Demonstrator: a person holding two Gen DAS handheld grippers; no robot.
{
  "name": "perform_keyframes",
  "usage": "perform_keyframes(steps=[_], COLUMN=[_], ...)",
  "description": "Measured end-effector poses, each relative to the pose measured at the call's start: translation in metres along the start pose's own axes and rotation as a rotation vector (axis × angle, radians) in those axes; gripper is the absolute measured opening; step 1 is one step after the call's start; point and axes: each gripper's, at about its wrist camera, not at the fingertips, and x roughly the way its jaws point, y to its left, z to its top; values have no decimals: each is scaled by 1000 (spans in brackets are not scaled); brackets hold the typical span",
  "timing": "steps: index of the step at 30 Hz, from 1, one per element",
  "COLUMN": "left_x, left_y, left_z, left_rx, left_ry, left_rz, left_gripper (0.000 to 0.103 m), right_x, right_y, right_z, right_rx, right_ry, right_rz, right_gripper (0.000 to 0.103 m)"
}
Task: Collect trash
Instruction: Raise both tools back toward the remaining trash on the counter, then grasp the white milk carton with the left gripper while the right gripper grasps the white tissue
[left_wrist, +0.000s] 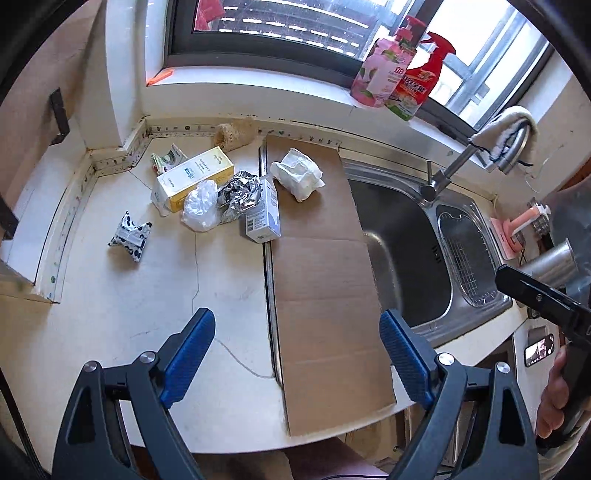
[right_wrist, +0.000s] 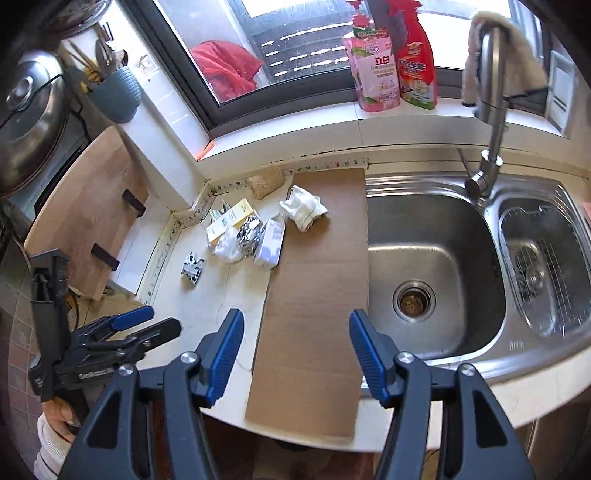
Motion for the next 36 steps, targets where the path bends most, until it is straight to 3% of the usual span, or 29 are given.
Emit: perform_keyframes(steps=[6, 10, 13, 16, 28, 36], left_x=[83, 134, 163, 183, 210, 217], left_y=[-7, 2, 16, 26, 43, 47], left_z=[57, 77, 86, 91, 96, 102], left_rx=[-40, -80, -143, -196, -293, -305], left_ry=[101, 154, 176, 181, 125, 117], left_rz=[55, 109, 118, 118, 102, 76], left_gripper=[89, 89, 82, 82, 81, 55], right_x=[56, 103, 140, 172, 258, 287], right_y=[-31, -44, -51, -52, -43, -36], right_z=[65, 95, 111, 121, 142, 145], right_rx=[-6, 8, 20, 13, 0, -53], right_ry=[51, 90, 116, 138, 135, 164], right_rz=[30, 68, 89, 107, 163, 176], right_gripper=[60, 60, 60, 60, 60, 60])
